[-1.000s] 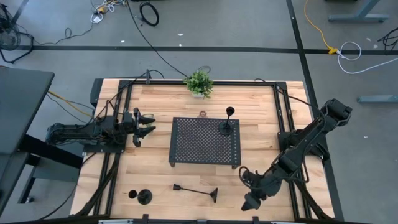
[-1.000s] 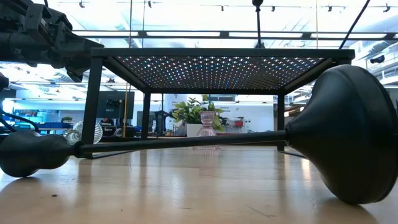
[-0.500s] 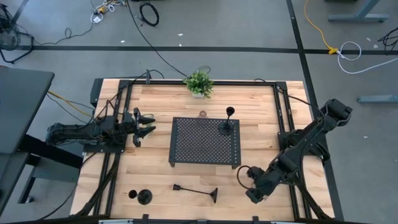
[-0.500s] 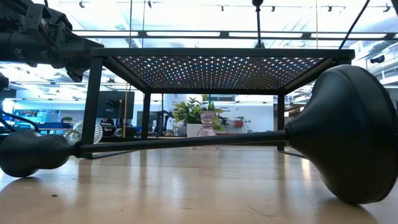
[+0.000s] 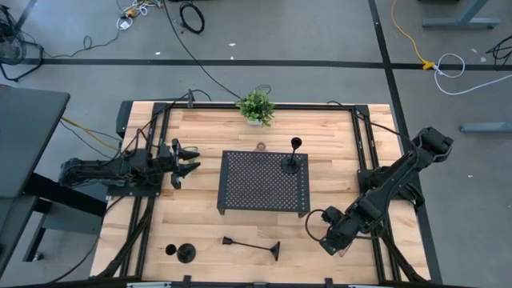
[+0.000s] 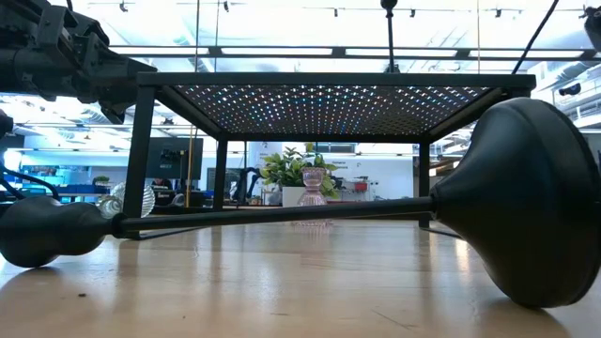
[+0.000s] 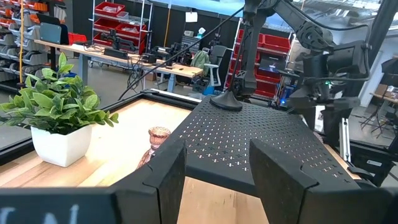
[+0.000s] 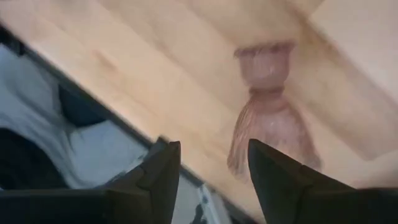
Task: Pick & Place candle stick holders
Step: Align the bottom pink glass candle holder with the black candle holder on the shelf
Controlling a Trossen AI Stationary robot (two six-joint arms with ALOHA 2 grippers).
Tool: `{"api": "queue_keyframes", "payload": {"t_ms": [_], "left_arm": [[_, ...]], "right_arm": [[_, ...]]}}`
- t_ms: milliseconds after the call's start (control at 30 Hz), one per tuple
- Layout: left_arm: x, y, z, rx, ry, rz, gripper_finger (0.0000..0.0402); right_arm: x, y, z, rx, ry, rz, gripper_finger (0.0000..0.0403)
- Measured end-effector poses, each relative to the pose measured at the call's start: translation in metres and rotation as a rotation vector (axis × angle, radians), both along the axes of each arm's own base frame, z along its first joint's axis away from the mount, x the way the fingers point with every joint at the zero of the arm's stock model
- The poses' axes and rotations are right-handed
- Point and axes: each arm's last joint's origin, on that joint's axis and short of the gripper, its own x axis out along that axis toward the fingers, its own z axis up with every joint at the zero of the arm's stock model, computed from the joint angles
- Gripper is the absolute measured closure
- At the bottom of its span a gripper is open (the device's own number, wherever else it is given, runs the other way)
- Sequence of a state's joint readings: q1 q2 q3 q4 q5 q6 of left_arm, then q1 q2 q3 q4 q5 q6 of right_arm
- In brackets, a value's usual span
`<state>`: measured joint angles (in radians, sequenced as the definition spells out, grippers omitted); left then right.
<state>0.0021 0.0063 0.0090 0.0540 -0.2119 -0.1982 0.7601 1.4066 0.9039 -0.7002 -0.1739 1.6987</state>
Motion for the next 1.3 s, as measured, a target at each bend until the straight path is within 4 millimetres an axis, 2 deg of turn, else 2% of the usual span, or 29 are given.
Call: {"api": "queue_keyframes", "payload": {"t_ms": [600, 833, 1300], "left_arm": [[0.0, 0.0, 0.0, 0.001, 0.0, 0.0, 0.0223], [0.0, 0.0, 0.0, 0.003, 0.004, 0.0, 0.0223], [0.0, 0.0, -0.001, 0.001, 0.006, 0.001, 0.0223]], "right_arm": [[0.0, -0.005, -0.004, -0.132, -0.05, 0.018, 0.0222], [0.002, 0.0, -0.022, -0.146, 0.06, 0.058, 0.0222], [0.009, 0.006, -0.049, -0.189, 0.136, 0.1, 0.0222]]}}
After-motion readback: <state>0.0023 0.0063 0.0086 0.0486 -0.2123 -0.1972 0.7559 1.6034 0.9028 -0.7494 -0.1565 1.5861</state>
